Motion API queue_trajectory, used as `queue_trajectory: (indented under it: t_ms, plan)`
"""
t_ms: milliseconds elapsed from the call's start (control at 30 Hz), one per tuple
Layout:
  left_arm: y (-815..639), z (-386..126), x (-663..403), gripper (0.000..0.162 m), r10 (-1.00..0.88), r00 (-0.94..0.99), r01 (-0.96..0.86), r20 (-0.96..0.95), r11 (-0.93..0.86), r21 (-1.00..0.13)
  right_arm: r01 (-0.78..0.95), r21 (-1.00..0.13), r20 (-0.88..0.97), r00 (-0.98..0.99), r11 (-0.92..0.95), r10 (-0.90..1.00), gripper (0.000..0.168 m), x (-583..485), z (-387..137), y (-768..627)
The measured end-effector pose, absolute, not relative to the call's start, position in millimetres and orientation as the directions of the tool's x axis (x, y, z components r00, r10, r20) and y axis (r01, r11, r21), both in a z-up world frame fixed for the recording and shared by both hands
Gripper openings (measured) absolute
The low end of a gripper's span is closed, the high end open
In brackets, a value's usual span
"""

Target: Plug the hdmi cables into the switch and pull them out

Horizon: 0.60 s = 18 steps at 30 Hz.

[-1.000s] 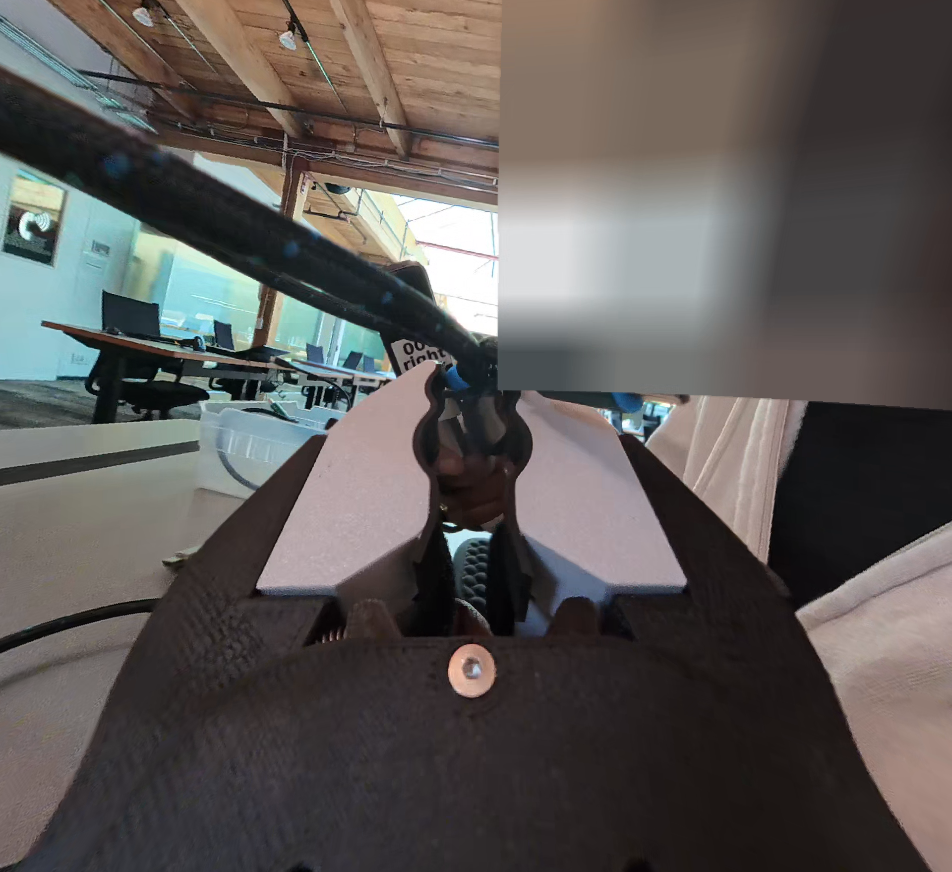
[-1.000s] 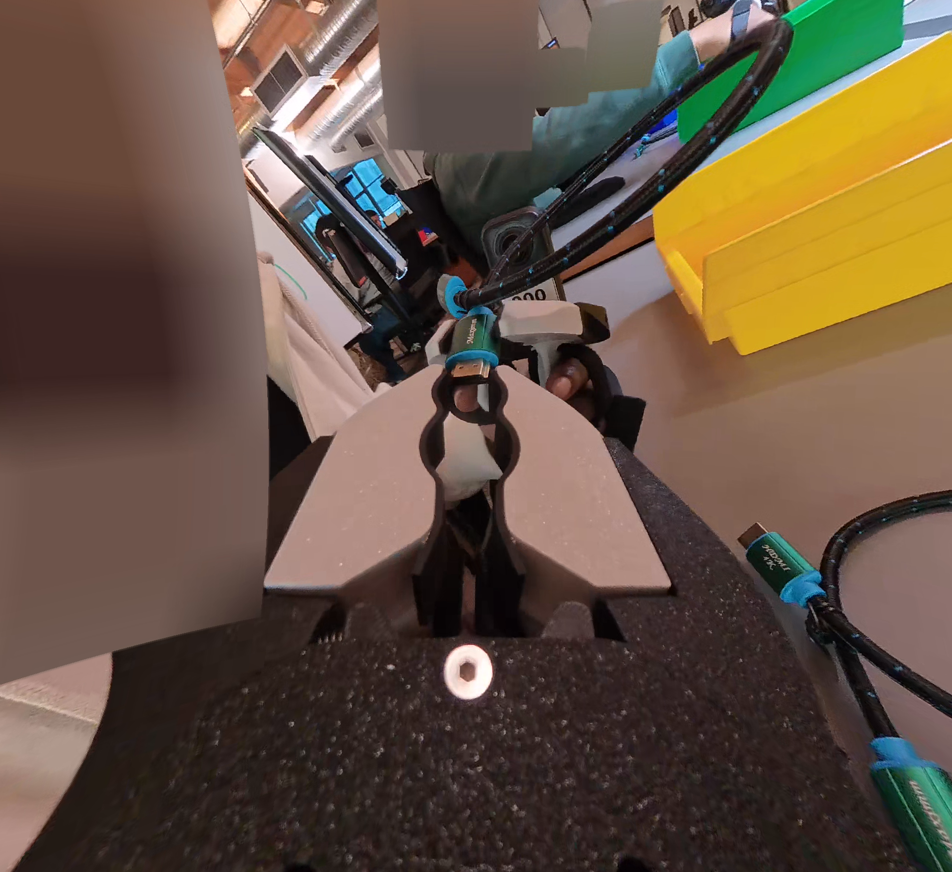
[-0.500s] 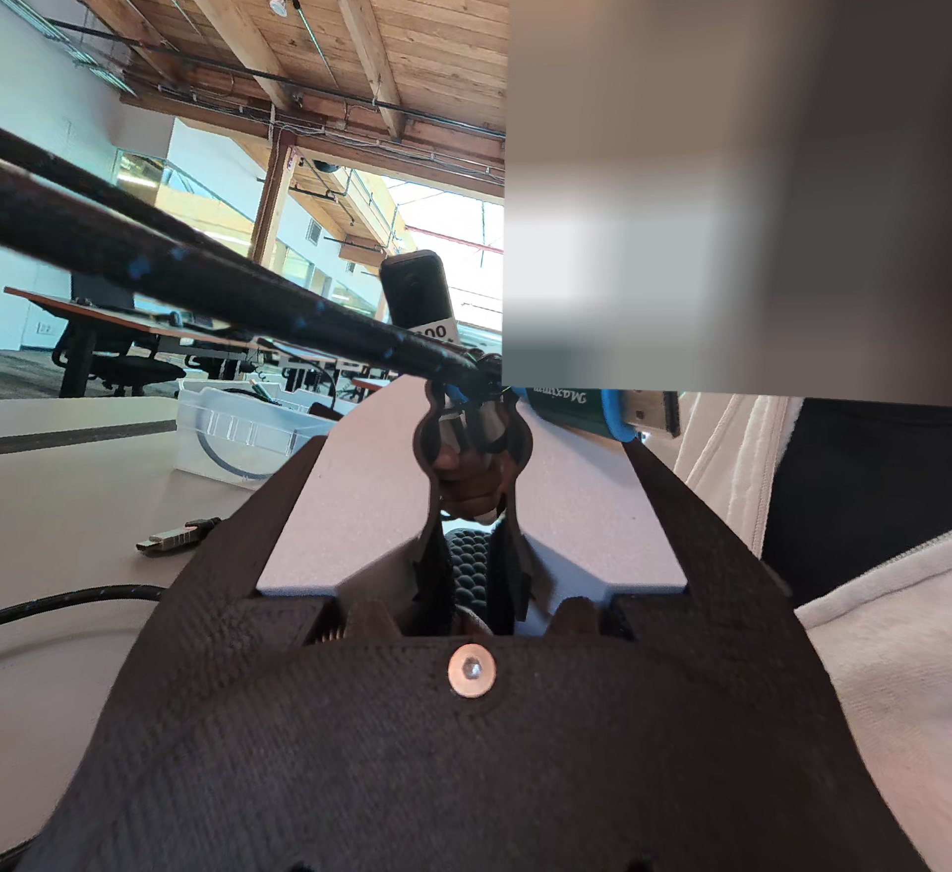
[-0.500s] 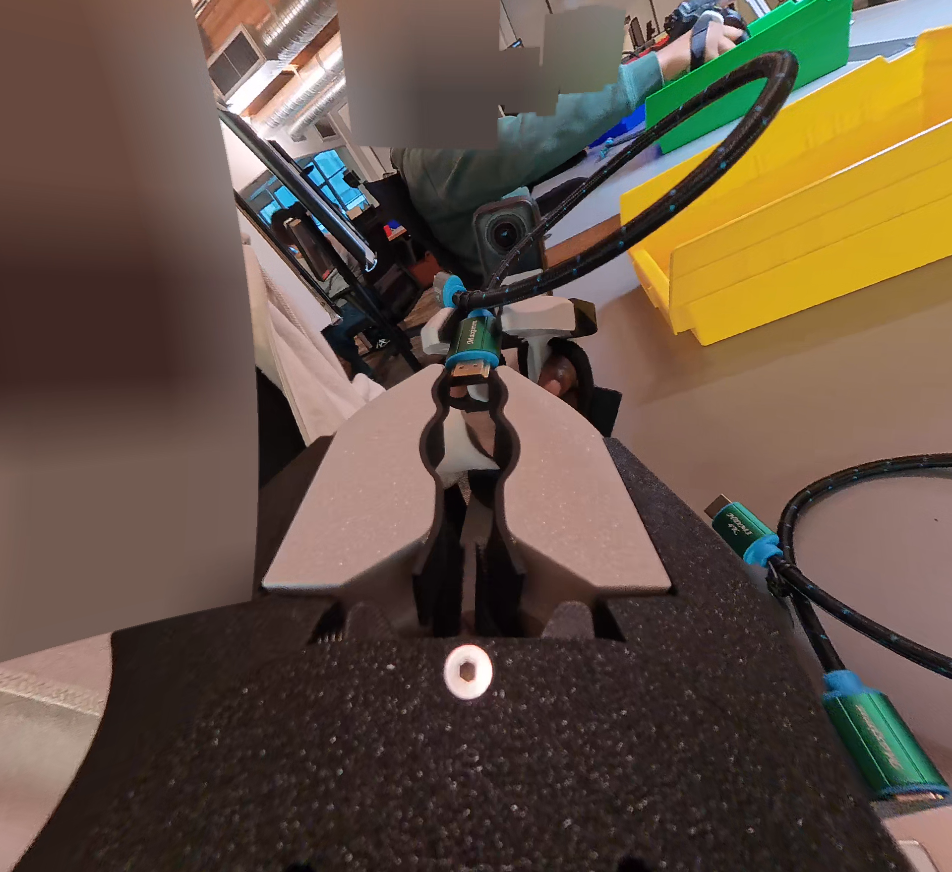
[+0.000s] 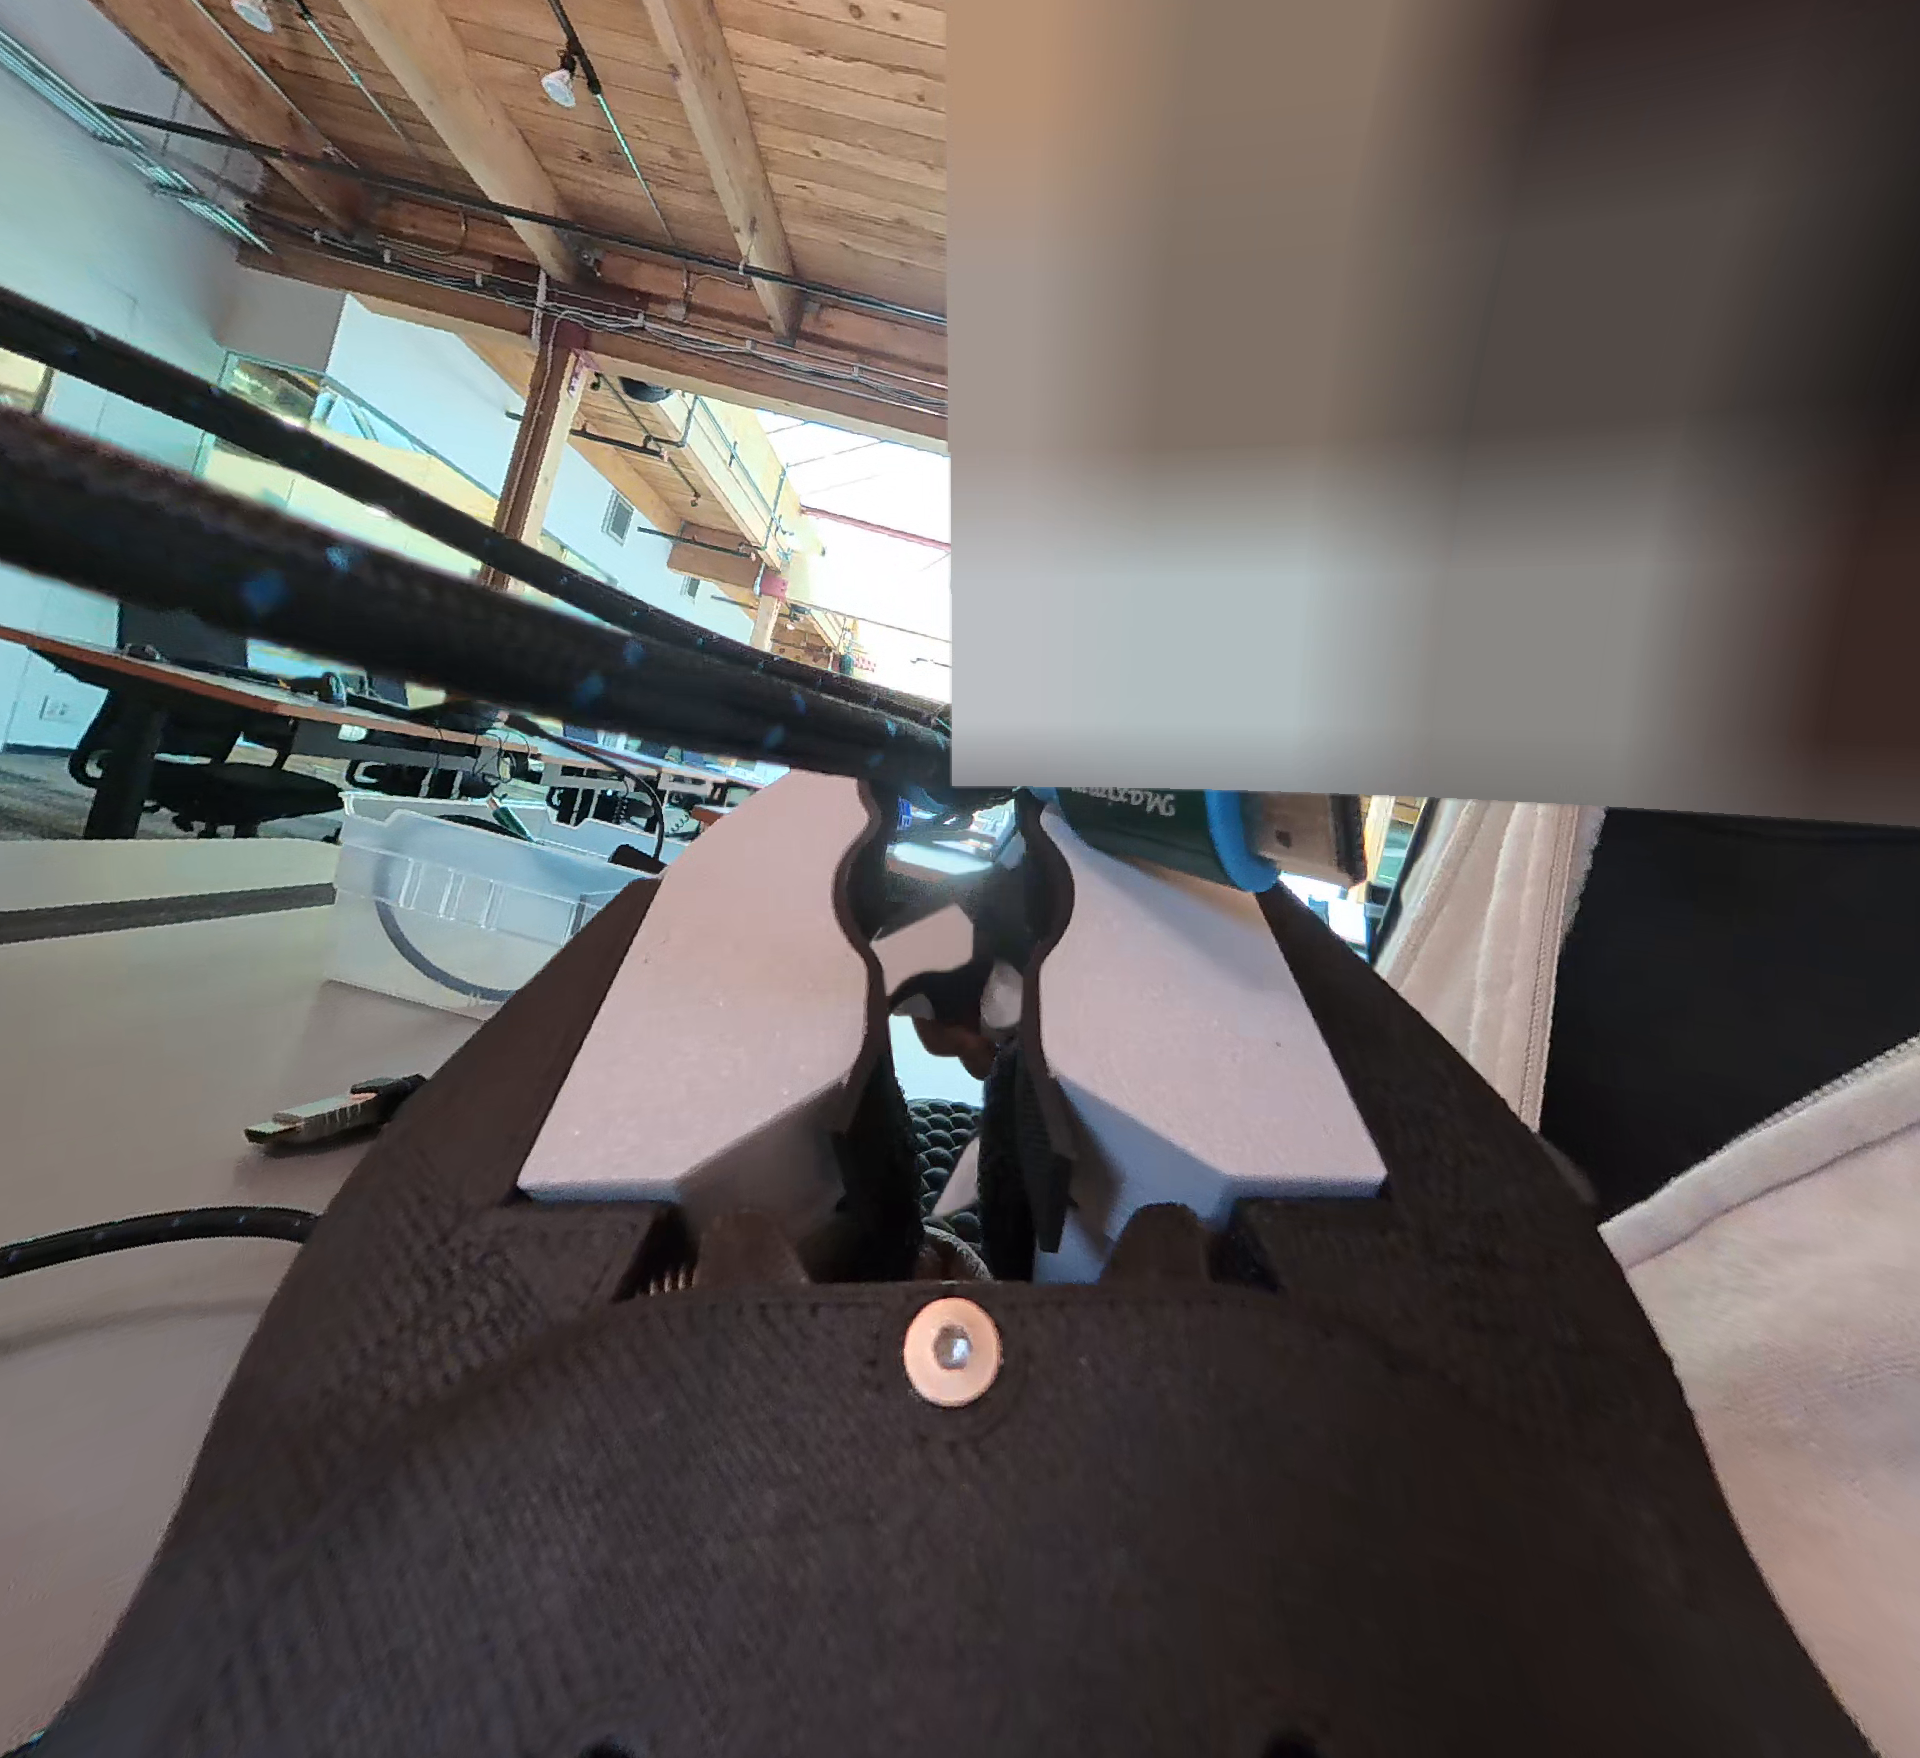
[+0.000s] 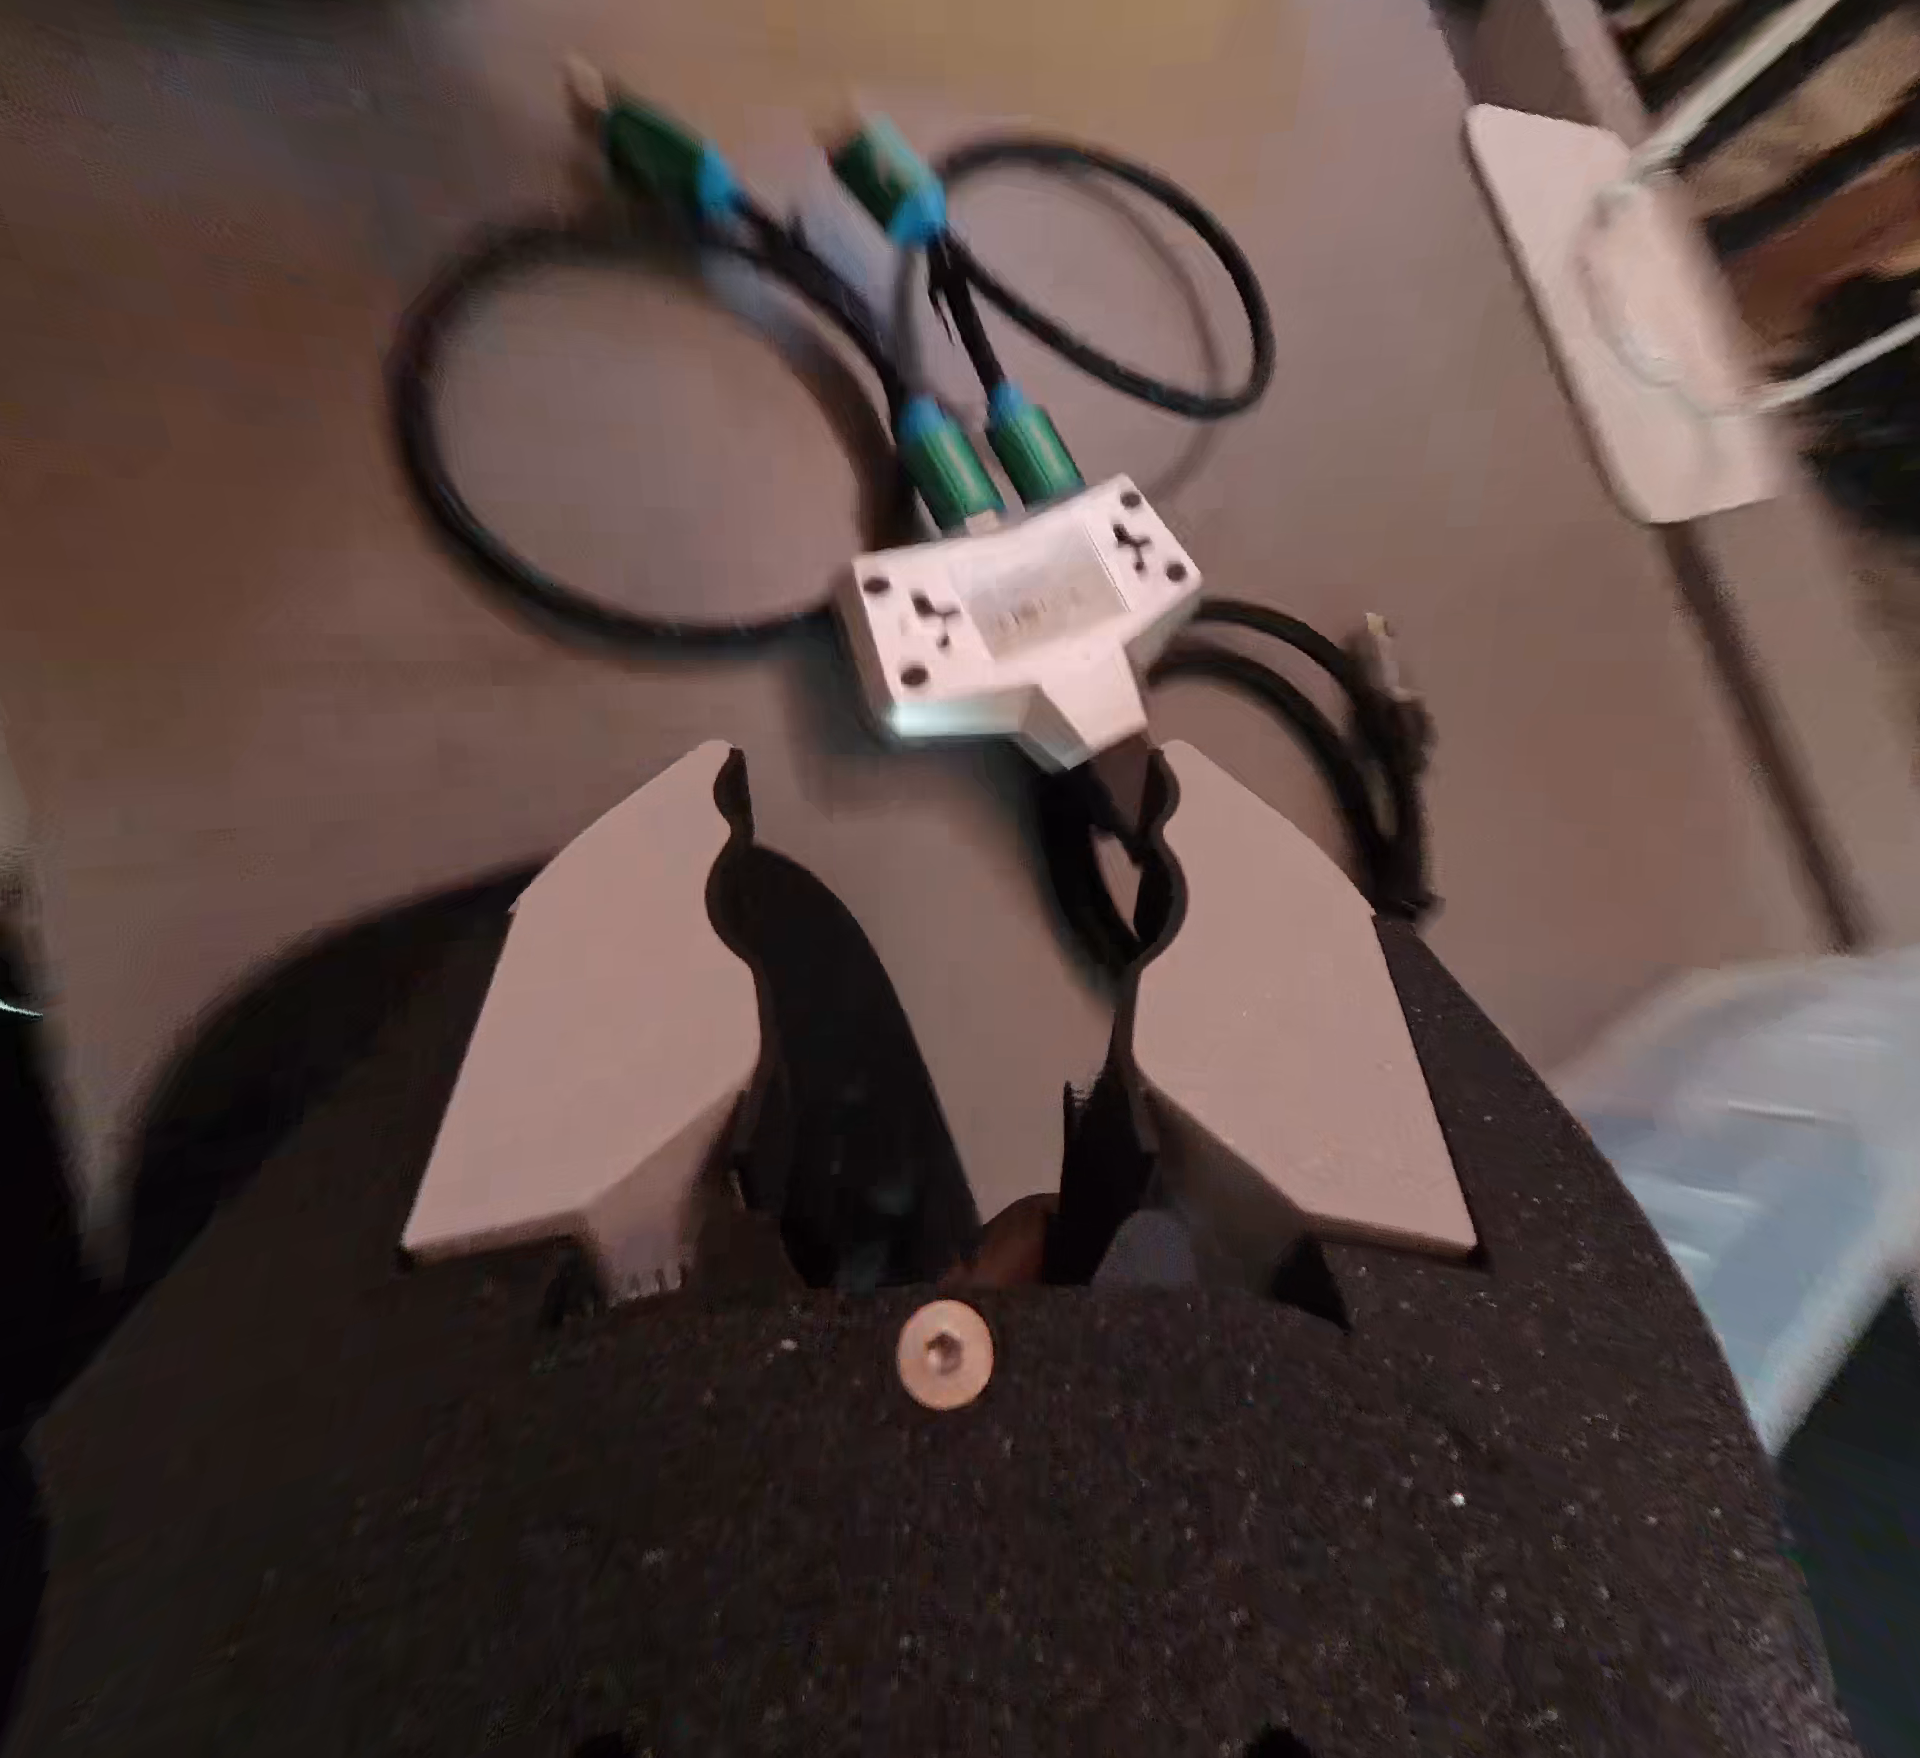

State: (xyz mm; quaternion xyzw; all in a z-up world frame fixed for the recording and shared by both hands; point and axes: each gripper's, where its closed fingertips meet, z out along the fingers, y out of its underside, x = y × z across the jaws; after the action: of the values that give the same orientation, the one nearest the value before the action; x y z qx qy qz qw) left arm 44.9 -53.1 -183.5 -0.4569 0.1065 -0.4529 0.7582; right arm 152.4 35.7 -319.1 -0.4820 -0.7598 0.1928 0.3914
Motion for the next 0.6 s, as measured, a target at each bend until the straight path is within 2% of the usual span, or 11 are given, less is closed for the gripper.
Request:
queue_trajectory:
  t_ms: [67,133,300,433,500,567,600]
  plan:
    - [-53,-183,44,0.021,-0.787,0.561,0.599,0.257,0.171,-0.782,0.563,-0.551,0.590,-0.258,0.616,0.765,0.061,156,-324,46]
    - [-54,-182,43,0.020,-0.792,0.553,0.608,0.258,0.172,-0.775,0.525,-0.474,0.695,-0.271,0.707,0.666,0.057,153,-320,62]
    - [-57,-182,45,0.021,-0.787,0.572,0.584,0.230,0.194,-0.788,0.469,-0.206,0.751,-0.487,0.859,0.446,0.065,134,-341,82]
    - [-55,-183,41,0.021,-0.770,0.596,0.578,0.230,0.211,-0.789,0.376,-0.112,0.824,-0.481,0.920,0.297,0.040,109,-350,83]
    - [-55,-184,40,0.021,-0.766,0.598,0.580,0.236,0.210,-0.787,0.355,-0.112,0.863,-0.428,0.928,0.268,0.029,97,-353,84]
    - [-54,-185,39,0.021,-0.761,0.603,0.577,0.239,0.209,-0.789,0.360,-0.126,0.864,-0.419,0.924,0.281,0.028,91,-353,85]
    - [-54,-185,38,0.021,-0.757,0.609,0.572,0.238,0.211,-0.793,0.373,-0.172,0.845,-0.420,0.912,0.331,0.028,89,-352,84]
